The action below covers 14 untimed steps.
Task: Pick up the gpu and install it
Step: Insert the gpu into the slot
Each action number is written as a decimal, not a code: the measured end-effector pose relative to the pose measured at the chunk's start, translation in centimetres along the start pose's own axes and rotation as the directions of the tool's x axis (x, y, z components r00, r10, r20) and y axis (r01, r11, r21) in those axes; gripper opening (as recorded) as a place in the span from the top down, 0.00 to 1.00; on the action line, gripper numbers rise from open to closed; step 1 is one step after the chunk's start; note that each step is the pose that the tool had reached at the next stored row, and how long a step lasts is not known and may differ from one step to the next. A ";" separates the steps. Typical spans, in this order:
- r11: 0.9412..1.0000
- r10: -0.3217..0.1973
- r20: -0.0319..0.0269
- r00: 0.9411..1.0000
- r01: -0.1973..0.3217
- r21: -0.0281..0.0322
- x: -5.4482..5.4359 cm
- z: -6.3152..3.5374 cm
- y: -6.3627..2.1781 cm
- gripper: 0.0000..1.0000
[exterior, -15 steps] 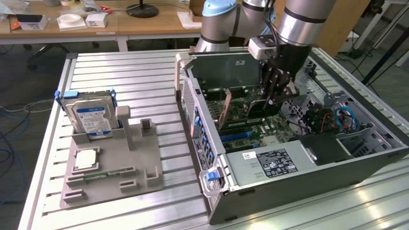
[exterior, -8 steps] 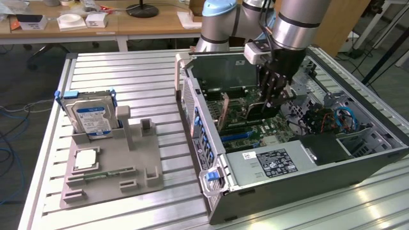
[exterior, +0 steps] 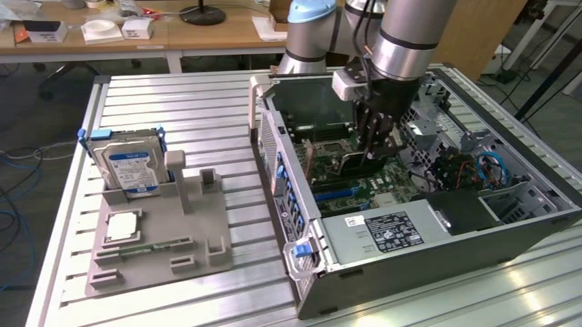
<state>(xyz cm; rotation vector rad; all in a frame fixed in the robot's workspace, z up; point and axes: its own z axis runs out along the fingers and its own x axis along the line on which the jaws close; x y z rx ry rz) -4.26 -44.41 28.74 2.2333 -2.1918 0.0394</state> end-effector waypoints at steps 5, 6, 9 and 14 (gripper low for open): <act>1.000 0.000 -0.001 1.000 0.000 0.003 0.0 0.88 0.63 0.74; 1.000 0.000 -0.002 1.000 0.000 0.004 0.0 1.06 0.67 0.74; 1.000 0.000 -0.002 1.000 0.000 0.005 0.0 1.61 0.90 0.74; 1.000 0.000 -0.010 1.000 0.000 0.005 0.1 2.19 1.04 0.74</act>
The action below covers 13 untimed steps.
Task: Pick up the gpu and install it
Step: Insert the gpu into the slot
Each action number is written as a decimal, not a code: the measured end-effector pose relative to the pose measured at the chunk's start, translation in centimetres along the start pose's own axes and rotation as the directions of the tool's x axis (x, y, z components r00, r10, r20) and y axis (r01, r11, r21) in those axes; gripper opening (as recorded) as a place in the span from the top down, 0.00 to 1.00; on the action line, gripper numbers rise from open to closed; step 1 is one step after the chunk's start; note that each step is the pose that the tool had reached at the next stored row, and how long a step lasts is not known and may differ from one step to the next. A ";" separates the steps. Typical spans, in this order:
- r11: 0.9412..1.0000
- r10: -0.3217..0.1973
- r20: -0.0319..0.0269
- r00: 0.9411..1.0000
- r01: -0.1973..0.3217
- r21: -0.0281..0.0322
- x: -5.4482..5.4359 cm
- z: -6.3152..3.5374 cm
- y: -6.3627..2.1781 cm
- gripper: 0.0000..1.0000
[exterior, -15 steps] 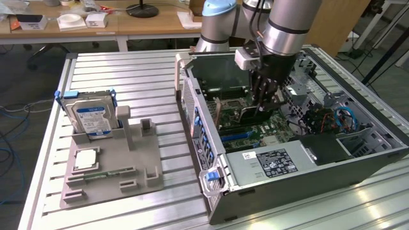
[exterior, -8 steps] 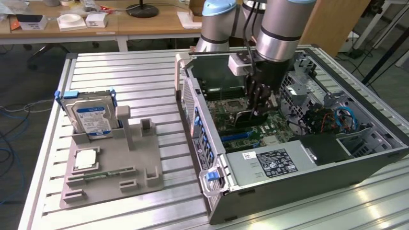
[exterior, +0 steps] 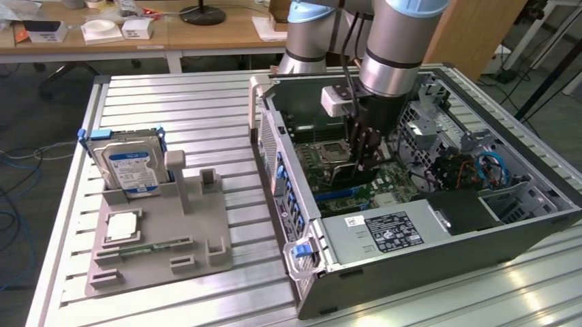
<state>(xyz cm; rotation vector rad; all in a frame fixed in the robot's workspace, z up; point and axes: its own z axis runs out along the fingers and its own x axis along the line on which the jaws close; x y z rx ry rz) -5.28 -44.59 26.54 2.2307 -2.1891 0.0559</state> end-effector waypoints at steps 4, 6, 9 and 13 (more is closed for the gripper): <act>1.000 0.000 -0.004 1.000 0.000 0.000 0.0 0.21 0.19 0.74; 1.000 0.000 -0.004 1.000 0.000 0.000 0.0 0.25 0.32 0.74; 1.000 0.000 -0.004 1.000 0.000 0.000 0.0 0.34 0.54 0.74; 1.000 0.000 -0.004 1.000 0.000 0.000 0.0 0.53 0.65 0.74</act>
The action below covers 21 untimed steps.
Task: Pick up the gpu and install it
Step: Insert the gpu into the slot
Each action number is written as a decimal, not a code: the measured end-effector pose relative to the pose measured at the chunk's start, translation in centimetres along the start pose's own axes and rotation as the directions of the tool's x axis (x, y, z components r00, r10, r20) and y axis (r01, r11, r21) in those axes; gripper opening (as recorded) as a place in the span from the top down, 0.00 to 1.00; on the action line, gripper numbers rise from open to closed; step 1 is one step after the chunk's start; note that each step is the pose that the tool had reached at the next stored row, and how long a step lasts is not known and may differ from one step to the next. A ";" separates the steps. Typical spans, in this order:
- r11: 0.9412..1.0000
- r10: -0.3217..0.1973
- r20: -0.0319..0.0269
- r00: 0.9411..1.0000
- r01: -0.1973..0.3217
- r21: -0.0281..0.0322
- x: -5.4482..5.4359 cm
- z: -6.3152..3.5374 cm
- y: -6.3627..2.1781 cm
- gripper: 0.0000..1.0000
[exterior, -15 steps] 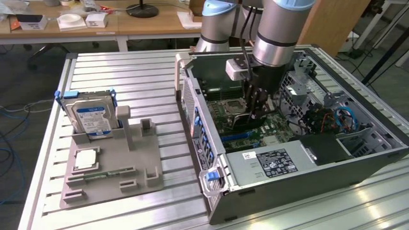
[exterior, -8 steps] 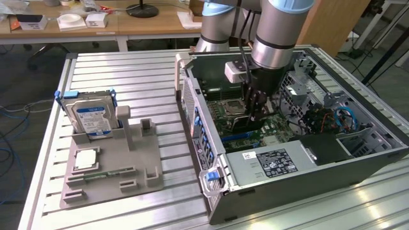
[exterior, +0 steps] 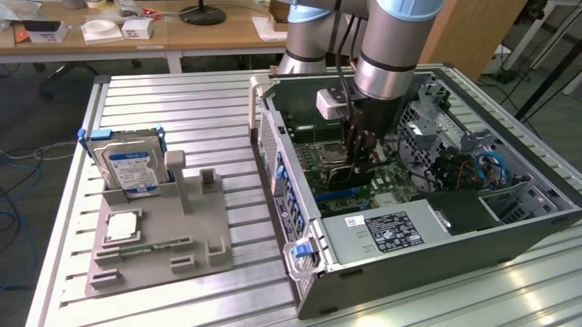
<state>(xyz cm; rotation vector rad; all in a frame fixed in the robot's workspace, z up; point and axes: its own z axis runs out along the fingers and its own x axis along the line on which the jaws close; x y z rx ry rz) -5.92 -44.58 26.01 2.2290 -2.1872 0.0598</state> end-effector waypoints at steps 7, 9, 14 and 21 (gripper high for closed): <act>1.000 0.001 -0.002 1.000 -0.001 -0.001 0.0 0.95 0.31 0.74; 1.000 0.002 -0.001 1.000 -0.002 0.000 0.0 1.24 0.41 0.74; 1.000 0.003 -0.001 1.000 -0.003 -0.001 -0.1 1.59 0.56 0.74; 1.000 0.004 0.000 1.000 -0.004 0.000 -0.1 1.46 0.56 0.74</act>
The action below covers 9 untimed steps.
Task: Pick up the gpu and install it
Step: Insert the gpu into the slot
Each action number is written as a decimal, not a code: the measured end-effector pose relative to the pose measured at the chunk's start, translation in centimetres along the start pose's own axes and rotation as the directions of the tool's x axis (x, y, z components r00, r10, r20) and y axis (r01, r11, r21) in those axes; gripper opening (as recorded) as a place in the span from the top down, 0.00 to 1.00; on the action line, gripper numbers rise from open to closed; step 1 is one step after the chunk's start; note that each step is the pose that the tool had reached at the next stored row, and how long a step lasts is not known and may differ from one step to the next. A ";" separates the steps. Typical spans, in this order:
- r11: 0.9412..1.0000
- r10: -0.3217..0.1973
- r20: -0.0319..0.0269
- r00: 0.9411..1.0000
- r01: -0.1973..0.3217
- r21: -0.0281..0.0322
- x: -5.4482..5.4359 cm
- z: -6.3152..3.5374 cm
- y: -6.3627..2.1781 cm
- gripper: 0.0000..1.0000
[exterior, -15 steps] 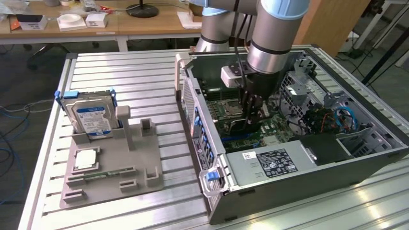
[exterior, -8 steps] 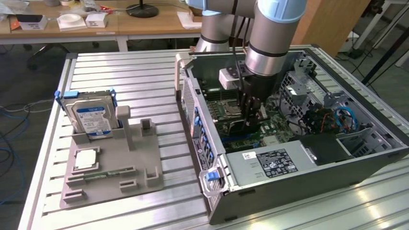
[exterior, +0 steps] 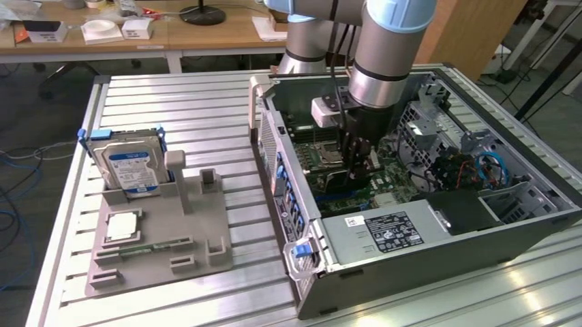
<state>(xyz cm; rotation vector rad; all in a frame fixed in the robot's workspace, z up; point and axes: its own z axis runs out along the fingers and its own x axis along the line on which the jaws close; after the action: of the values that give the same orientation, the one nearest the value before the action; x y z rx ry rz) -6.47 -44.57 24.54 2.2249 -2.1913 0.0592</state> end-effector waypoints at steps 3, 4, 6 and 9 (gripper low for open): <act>1.000 0.000 0.000 1.000 0.000 0.000 0.0 -0.08 0.00 0.74; 1.000 0.001 0.001 1.000 -0.001 0.000 0.0 -0.16 0.00 0.74; 1.000 0.003 0.001 1.000 -0.003 0.000 0.0 -0.34 -0.01 0.74; 1.000 0.003 0.000 1.000 -0.003 0.000 0.0 -0.60 -0.01 0.74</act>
<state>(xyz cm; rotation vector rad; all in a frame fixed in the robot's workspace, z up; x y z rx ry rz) -6.47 -44.59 25.14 2.2212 -2.1950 0.0586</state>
